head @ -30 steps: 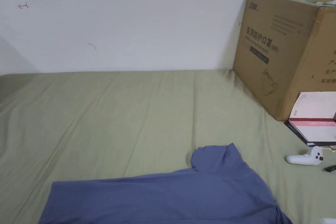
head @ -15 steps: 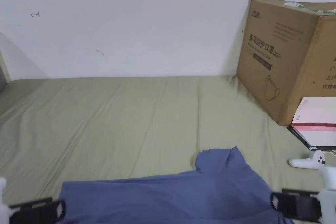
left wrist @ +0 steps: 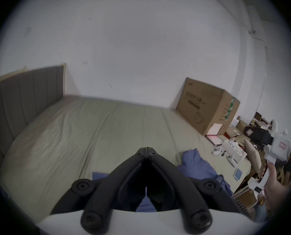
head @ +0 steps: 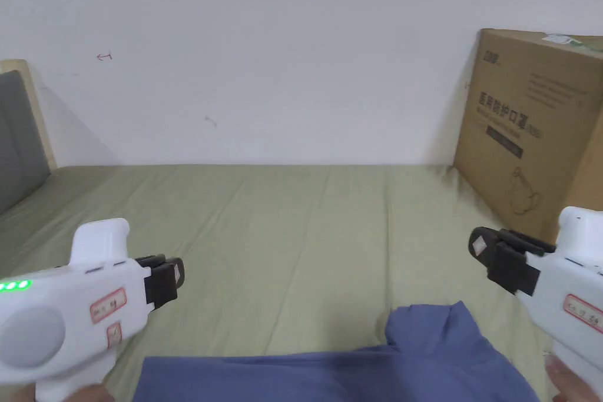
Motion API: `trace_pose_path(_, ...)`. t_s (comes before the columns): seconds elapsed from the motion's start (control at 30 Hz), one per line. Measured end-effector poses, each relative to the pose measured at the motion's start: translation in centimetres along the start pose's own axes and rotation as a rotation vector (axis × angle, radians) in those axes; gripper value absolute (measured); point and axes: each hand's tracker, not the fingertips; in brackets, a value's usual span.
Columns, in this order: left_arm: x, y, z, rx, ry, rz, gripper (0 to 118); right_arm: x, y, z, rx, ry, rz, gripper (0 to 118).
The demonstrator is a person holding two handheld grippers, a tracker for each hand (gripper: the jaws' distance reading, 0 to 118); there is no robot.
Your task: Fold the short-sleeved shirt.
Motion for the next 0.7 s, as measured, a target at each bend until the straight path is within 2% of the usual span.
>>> trace_pose_path(0.07,-2.9,1.2,-4.4,-0.239,0.062,0.056,0,1.3,-0.3,-1.2,-0.030,0.097,-0.048,0)
trace_pose_path(0.13,-6.9,0.4,-9.2,-0.457,0.077,0.115,0,2.1,-0.8,-2.5,-0.063,0.080,-0.039,0)
trace_pose_path(0.2,-8.8,-0.4,-12.2,-0.560,0.107,0.100,0,2.6,-1.6,-3.7,-0.108,0.071,0.004,0)
trace_pose_path(0.27,-10.5,-2.0,-14.7,-0.584,0.137,0.079,0,2.7,-2.4,-4.7,-0.143,0.063,0.049,0)
trace_pose_path(0.3,-11.2,-2.7,-15.7,-0.579,0.161,0.066,31,2.9,-2.9,-5.3,-0.175,0.065,0.046,0)
trace_pose_path(0.33,-12.5,-3.4,-17.0,-0.580,0.172,0.058,68,3.1,-3.4,-5.9,-0.207,0.082,0.031,0)
trace_pose_path(0.37,-13.2,-4.1,-17.9,-0.600,0.169,0.065,86,3.4,-3.9,-6.2,-0.213,0.081,0.024,0)
trace_pose_path(0.57,-14.8,-6.8,-22.4,-0.645,0.201,0.020,95,3.3,-6.1,-7.5,-0.280,0.069,0.078,0)
trace_pose_path(0.67,-14.1,-8.0,-22.7,-0.662,0.177,0.015,105,3.7,-6.3,-7.8,-0.289,0.048,0.083,0)
trace_pose_path(0.7,-13.2,-7.9,-22.5,-0.664,0.224,-0.045,104,4.0,-6.3,-7.9,-0.290,-0.029,0.091,0)
